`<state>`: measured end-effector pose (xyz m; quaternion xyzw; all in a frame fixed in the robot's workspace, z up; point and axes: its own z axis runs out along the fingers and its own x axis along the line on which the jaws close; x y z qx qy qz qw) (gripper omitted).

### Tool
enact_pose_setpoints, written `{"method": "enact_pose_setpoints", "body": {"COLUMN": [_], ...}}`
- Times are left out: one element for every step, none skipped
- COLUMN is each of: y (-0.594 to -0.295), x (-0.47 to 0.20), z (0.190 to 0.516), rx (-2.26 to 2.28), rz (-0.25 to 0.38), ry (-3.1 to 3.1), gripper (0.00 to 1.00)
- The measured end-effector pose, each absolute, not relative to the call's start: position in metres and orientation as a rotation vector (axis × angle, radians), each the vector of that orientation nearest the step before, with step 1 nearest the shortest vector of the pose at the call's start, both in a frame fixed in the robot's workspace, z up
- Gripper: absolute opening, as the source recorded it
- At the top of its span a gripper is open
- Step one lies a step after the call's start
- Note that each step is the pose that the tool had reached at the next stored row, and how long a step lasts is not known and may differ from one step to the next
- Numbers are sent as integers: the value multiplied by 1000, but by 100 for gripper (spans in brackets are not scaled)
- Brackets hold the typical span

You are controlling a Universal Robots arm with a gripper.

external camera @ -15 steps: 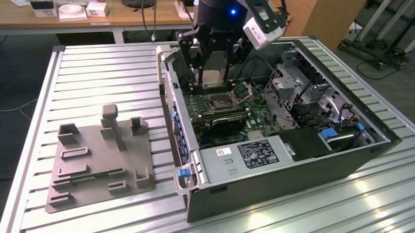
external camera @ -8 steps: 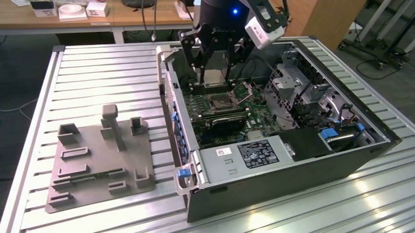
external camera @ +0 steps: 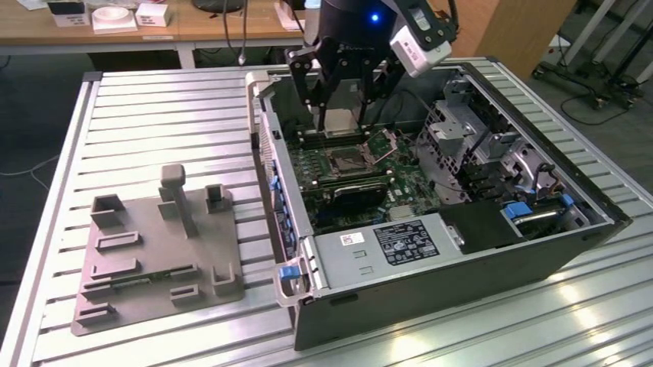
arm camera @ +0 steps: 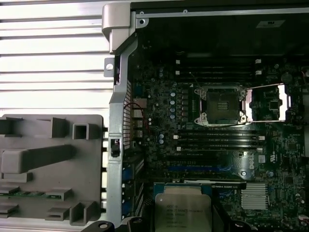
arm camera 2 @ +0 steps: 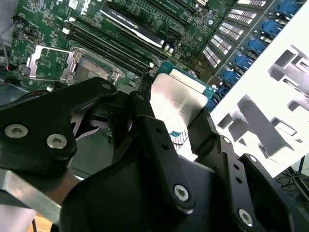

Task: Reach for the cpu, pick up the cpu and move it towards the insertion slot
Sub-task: 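Pick up the cpu and move it towards the insertion slot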

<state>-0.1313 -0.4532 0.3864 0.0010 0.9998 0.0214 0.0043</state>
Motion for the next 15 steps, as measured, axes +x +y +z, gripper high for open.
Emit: {"method": "enact_pose_setpoints", "body": {"y": [-453, -453, -453, -453, -453, -453, -453, -453, -453, -453, -453, -452, -453, -453, -453], "x": [-130, -129, -128, -127, -126, -125, -123, -122, -120, -118, -116, -115, -113, -112, -110], "z": [386, 386, 386, 386, 386, 386, 386, 386, 386, 386, 386, 386, 386, 386, 386], "rx": [3, 3, 3, 3, 3, 3, 3, 3, 3, 3, 3, 3, 3, 3, 3], "rz": [67, 67, 67, 67, 67, 67, 67, 67, 67, 67, 67, 67, 67, 67, 67], "ry": [3132, 3132, 3132, 3132, 3132, 3132, 3132, 3132, 3132, 3132, 3132, 3132, 3132, 3132, 3132], "gripper": [54, 54, 54, 54, 54, 54, 54, 54, 54, 54, 54, 54, 54, 54, 54]}}
